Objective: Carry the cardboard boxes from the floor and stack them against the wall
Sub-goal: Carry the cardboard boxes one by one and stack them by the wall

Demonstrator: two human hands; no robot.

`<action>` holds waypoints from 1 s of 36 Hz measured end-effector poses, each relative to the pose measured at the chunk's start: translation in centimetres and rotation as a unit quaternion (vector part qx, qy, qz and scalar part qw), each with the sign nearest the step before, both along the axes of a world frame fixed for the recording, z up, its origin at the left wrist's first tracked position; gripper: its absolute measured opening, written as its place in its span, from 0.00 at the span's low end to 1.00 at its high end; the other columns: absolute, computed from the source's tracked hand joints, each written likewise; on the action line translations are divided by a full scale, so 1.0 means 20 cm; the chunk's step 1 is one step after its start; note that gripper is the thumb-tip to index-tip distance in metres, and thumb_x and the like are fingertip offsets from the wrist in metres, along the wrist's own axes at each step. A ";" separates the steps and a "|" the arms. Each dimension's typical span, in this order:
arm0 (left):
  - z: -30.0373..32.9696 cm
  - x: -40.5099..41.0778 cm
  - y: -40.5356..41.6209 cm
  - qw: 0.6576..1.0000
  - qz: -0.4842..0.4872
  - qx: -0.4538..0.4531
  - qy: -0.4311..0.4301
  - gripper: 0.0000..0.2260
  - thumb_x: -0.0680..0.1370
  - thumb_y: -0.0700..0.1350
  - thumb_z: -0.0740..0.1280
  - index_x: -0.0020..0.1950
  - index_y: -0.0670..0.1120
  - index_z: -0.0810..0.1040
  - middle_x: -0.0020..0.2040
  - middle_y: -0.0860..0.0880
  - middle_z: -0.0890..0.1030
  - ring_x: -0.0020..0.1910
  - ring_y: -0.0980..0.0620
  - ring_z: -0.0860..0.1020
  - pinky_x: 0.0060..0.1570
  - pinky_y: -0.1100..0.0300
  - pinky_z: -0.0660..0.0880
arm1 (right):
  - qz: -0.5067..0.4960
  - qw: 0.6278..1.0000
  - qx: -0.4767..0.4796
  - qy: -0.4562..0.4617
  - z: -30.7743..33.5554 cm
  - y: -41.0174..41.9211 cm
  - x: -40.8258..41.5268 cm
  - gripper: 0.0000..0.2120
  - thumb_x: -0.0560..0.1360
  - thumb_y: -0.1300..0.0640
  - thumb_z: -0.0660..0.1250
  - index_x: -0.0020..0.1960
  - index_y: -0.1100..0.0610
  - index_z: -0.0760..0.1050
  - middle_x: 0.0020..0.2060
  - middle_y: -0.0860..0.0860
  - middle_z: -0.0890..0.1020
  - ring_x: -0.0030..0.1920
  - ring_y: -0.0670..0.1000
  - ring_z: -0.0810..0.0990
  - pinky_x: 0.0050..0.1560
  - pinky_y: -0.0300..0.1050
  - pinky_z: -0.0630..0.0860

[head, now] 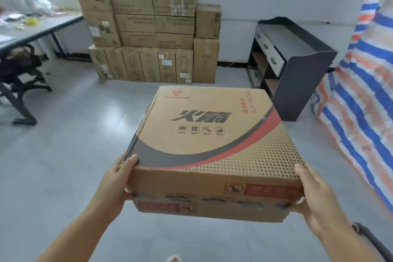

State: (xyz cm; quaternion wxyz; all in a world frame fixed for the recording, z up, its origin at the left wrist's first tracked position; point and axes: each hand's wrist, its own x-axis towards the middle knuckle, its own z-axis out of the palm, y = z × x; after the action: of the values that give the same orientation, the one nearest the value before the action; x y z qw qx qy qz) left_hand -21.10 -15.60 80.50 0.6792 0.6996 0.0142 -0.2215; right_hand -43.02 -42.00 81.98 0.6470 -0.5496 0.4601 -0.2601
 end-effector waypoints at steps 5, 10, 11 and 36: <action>0.08 0.49 -0.11 1.000 0.009 -0.012 -0.011 0.14 0.80 0.48 0.62 0.65 0.48 0.74 0.47 0.53 0.78 0.42 0.54 0.74 0.38 0.51 0.76 | 0.004 1.000 0.001 -0.017 0.08 -0.11 0.46 0.12 0.82 0.52 0.54 0.62 0.44 0.72 0.47 0.45 0.81 0.45 0.48 0.78 0.38 0.56 0.78; 0.11 0.87 -0.25 1.000 0.008 -0.017 -0.019 0.16 0.80 0.49 0.62 0.67 0.49 0.73 0.51 0.53 0.78 0.44 0.54 0.75 0.31 0.55 0.76 | 0.011 1.000 -0.009 -0.019 0.13 -0.26 0.85 0.14 0.83 0.52 0.54 0.63 0.44 0.73 0.50 0.47 0.82 0.47 0.50 0.79 0.46 0.64 0.79; 0.11 0.94 -0.29 1.000 0.012 -0.018 -0.019 0.15 0.80 0.49 0.62 0.67 0.49 0.73 0.49 0.54 0.77 0.43 0.55 0.75 0.31 0.55 0.76 | 0.016 1.000 -0.011 -0.018 0.13 -0.29 0.93 0.14 0.83 0.52 0.53 0.64 0.45 0.73 0.50 0.47 0.82 0.47 0.50 0.79 0.46 0.64 0.78; 0.13 2.81 -1.32 0.992 0.115 -0.028 -0.035 0.13 0.80 0.49 0.60 0.63 0.52 0.76 0.53 0.52 0.79 0.47 0.54 0.75 0.40 0.46 0.76 | 0.129 0.991 -0.032 -0.033 0.21 -1.54 3.09 0.16 0.82 0.52 0.54 0.68 0.45 0.70 0.50 0.48 0.81 0.42 0.52 0.80 0.46 0.67 0.78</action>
State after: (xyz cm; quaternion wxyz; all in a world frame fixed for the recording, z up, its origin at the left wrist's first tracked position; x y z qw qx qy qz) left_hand 35.07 -42.06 83.05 0.7198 0.6812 0.0644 -0.1173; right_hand 18.87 -72.88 86.25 0.6724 -0.6155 0.3550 -0.2073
